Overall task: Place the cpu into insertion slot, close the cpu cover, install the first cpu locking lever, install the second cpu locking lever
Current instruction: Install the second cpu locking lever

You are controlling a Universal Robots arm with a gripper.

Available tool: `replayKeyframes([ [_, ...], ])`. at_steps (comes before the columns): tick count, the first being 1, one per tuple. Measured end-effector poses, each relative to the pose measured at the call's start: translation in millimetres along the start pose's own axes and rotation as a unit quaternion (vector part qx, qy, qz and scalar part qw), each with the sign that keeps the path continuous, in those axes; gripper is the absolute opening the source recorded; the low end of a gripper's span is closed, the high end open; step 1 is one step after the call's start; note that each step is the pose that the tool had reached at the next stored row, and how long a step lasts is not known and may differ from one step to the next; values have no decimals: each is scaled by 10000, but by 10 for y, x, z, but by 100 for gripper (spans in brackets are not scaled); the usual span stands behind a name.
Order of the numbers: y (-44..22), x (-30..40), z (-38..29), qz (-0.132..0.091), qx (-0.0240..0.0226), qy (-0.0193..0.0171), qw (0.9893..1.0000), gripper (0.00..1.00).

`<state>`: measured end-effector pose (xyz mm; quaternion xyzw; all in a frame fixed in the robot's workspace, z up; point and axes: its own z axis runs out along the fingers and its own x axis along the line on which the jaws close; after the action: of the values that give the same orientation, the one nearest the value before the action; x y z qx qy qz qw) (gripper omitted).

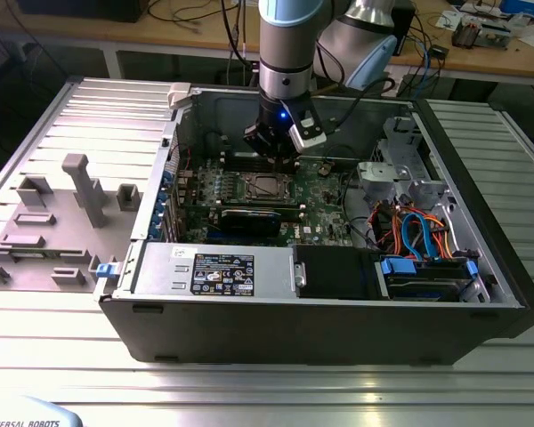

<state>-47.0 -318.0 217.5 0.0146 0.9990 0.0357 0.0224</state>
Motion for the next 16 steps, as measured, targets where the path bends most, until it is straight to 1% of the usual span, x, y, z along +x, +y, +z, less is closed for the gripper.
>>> replayKeyframes([
  [3,-17,-1,-1,0,1,0,10000,11],
  [5,-17,-1,-10,0,4,1,10000,11],
  [8,-13,-4,-67,-2,27,-1,10000,11],
  [10,-9,-6,-123,-2,43,-1,10000,11],
  [11,-5,-8,-165,-2,54,-1,10000,11],
  [12,0,-11,-241,-4,74,-2,10000,11],
  [14,2,-12,-260,-4,88,-2,10000,11],
  [16,1,-12,-261,-5,93,-3,10000,11],
])
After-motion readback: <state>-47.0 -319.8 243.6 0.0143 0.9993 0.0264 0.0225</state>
